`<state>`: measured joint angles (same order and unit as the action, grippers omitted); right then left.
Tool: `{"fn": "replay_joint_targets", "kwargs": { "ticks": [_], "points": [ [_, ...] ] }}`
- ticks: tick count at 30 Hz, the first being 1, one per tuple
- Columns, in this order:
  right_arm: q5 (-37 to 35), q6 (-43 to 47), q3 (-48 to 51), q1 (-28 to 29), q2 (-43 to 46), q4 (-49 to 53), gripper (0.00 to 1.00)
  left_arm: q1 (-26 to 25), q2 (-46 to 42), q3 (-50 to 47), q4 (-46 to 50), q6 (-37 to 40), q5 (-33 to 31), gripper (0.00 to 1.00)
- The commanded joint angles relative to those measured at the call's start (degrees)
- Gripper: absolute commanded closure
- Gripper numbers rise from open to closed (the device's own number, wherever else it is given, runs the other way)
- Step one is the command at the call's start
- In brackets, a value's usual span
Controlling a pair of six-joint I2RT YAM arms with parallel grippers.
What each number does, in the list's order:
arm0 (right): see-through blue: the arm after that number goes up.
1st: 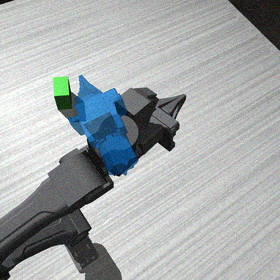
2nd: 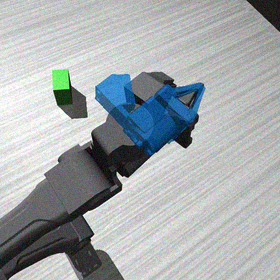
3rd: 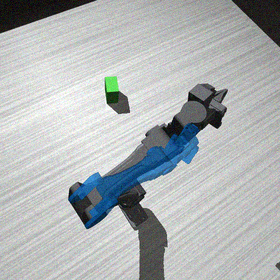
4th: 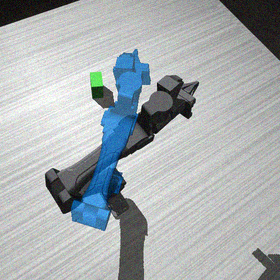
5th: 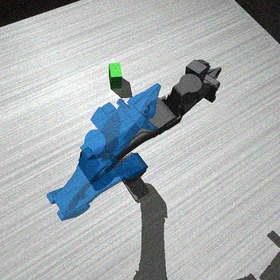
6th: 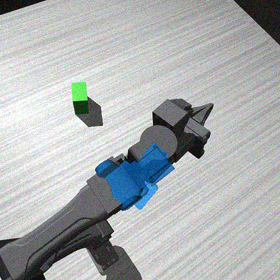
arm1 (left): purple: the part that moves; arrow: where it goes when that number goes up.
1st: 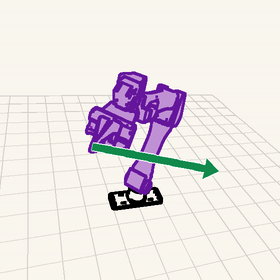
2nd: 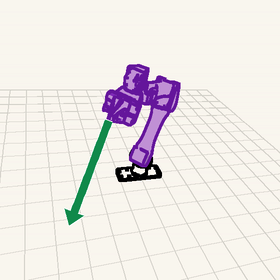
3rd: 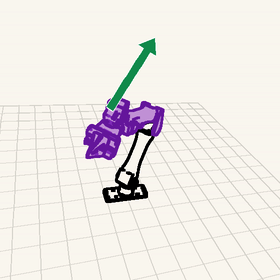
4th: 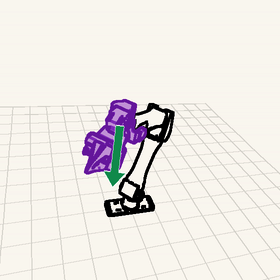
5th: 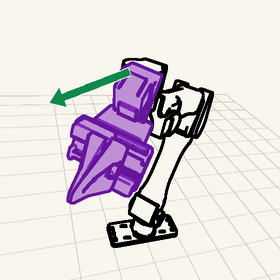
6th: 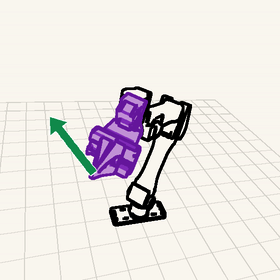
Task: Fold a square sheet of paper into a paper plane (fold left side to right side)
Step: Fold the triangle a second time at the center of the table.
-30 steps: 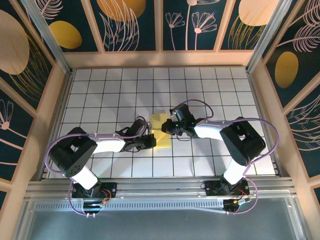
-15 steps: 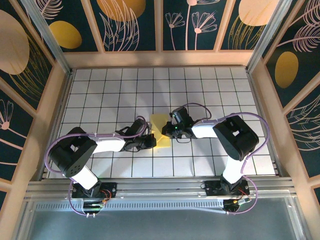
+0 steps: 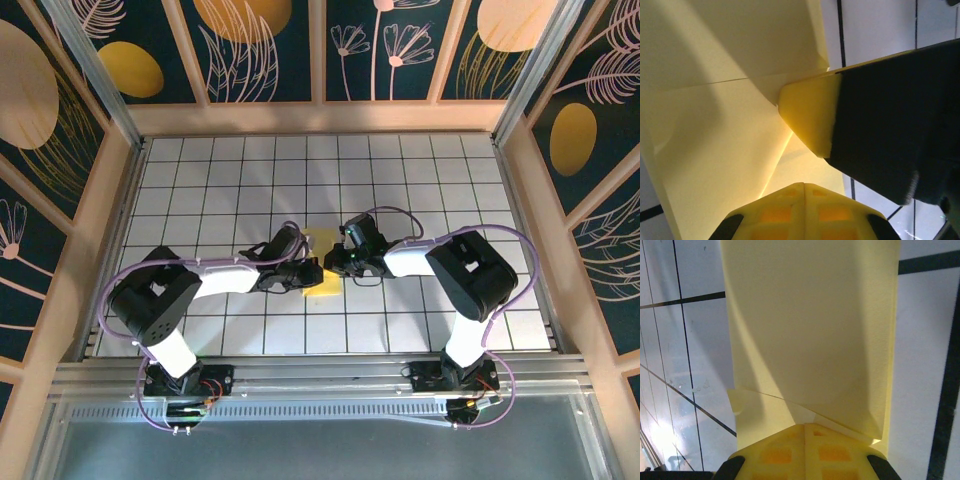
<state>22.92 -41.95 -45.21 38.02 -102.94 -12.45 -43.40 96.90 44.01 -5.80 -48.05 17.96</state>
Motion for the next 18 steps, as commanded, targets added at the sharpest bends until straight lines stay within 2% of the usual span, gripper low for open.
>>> {"fn": "replay_joint_targets", "kwargs": {
  "ticks": [1, 9, 18],
  "points": [
    [-0.69, 0.04, 1.52, -0.10, -2.36, 2.84, 1.00, 0.33, 0.96, 1.68, 1.67, 1.38, -0.37, 1.00],
    [-1.01, 0.06, 1.73, -0.02, -2.55, 3.19, 1.00, 0.33, 4.32, 1.04, 1.66, 1.67, -1.25, 1.00],
    [-1.73, 0.60, 1.35, -0.14, -2.71, 4.75, 1.00, 0.33, 3.37, -2.96, 1.21, 1.39, -0.87, 1.00]
  ]
}}
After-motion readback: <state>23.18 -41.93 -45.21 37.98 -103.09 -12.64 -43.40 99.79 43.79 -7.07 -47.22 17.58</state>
